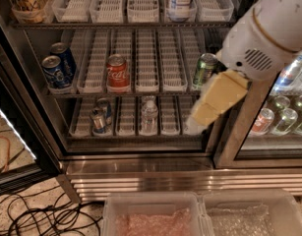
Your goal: Pick orange can from top shelf of fridge
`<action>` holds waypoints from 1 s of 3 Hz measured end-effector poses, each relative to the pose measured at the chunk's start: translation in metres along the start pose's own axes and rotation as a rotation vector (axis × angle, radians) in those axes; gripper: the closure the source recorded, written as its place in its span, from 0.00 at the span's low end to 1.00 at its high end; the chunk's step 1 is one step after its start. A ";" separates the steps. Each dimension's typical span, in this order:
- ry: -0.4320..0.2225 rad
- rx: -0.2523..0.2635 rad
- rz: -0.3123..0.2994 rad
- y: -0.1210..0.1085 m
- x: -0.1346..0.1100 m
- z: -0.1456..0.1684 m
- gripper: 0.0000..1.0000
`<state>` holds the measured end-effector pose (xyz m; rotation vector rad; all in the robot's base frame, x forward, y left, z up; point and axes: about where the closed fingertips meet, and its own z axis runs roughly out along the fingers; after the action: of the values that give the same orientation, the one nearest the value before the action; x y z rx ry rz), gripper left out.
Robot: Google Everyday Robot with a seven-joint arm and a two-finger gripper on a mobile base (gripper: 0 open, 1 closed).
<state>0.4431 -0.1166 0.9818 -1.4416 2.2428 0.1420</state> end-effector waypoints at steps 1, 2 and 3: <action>-0.106 0.005 0.037 0.011 -0.051 0.010 0.00; -0.181 -0.077 0.054 0.022 -0.084 0.019 0.00; -0.187 -0.085 0.056 0.024 -0.086 0.019 0.00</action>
Offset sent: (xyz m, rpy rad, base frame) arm 0.0210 0.1264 0.0125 0.3346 0.1012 0.0590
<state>0.4570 -0.0281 0.9986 -1.3483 2.1473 0.3785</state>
